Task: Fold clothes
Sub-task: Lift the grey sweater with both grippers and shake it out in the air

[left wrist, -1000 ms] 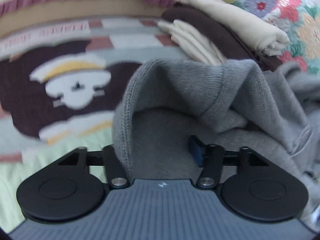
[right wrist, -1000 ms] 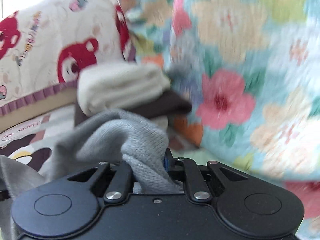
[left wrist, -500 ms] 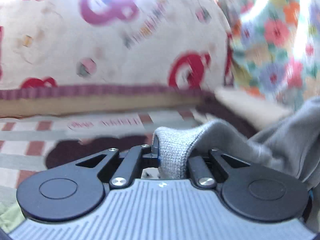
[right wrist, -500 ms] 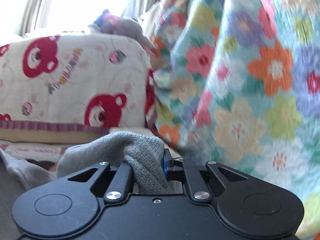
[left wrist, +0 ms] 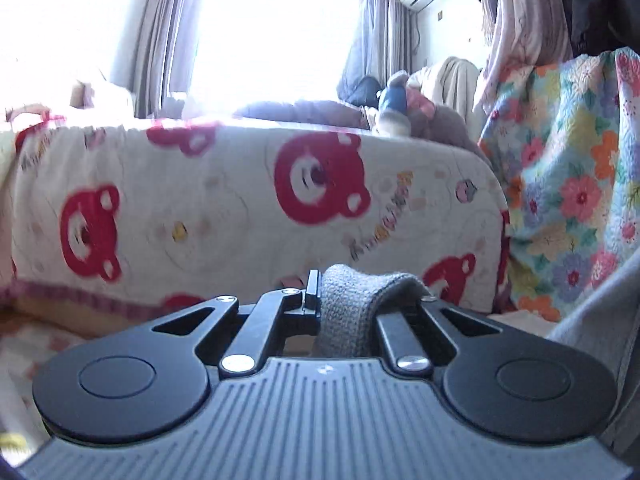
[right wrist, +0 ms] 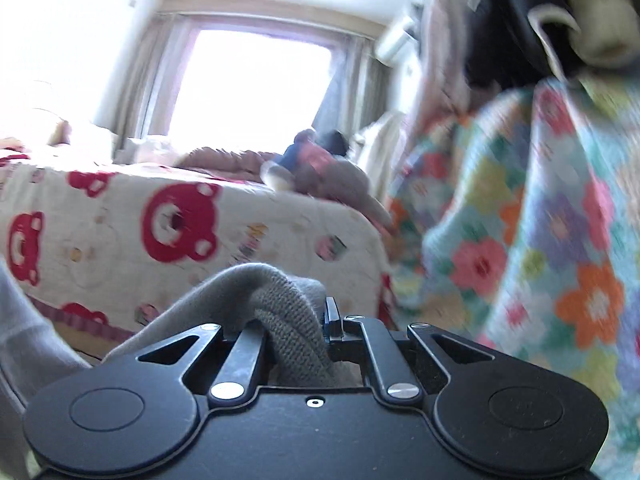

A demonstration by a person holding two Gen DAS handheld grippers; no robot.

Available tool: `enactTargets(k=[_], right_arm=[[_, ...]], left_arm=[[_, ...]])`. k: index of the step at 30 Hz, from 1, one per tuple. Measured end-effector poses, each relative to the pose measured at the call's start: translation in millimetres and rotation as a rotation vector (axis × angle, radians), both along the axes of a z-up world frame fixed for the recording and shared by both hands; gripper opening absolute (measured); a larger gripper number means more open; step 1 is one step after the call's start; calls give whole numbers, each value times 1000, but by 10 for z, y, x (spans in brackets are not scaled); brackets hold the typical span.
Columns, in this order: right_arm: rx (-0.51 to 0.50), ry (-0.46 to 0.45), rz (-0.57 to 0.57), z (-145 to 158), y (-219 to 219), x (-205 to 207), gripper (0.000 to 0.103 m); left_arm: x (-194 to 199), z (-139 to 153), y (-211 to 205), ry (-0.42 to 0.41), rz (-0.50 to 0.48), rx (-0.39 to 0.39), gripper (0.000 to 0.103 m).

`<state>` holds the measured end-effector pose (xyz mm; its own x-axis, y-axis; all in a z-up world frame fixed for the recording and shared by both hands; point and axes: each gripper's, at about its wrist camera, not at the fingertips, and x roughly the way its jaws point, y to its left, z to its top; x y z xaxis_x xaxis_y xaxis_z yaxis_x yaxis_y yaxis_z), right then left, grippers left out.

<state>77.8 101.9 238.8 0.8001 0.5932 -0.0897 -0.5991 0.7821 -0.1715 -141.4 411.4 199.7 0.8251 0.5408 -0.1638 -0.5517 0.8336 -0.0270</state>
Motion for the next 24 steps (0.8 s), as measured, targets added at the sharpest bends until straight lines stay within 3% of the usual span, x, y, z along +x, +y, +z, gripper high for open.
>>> enactTargets(k=[4, 8, 13, 17, 20, 24], right_arm=[[46, 34, 86, 62, 178, -124, 7], [97, 78, 162, -20, 224, -176, 7], [152, 180, 296, -124, 259, -147, 7], [212, 353, 418, -253, 459, 67, 7], [164, 422, 441, -511, 823, 324, 7], [100, 500, 413, -1045, 1258, 652, 7]], left_arm=[[-335, 436, 169, 43, 21, 89, 4], [-819, 653, 403, 92, 111, 204, 4], [-1623, 874, 806, 24, 241, 148, 4], [-1865, 932, 1040, -15, 305, 149, 4], [-1687, 723, 1346, 10, 314, 114, 4], [-1189, -87, 1811, 100, 313, 47, 4]])
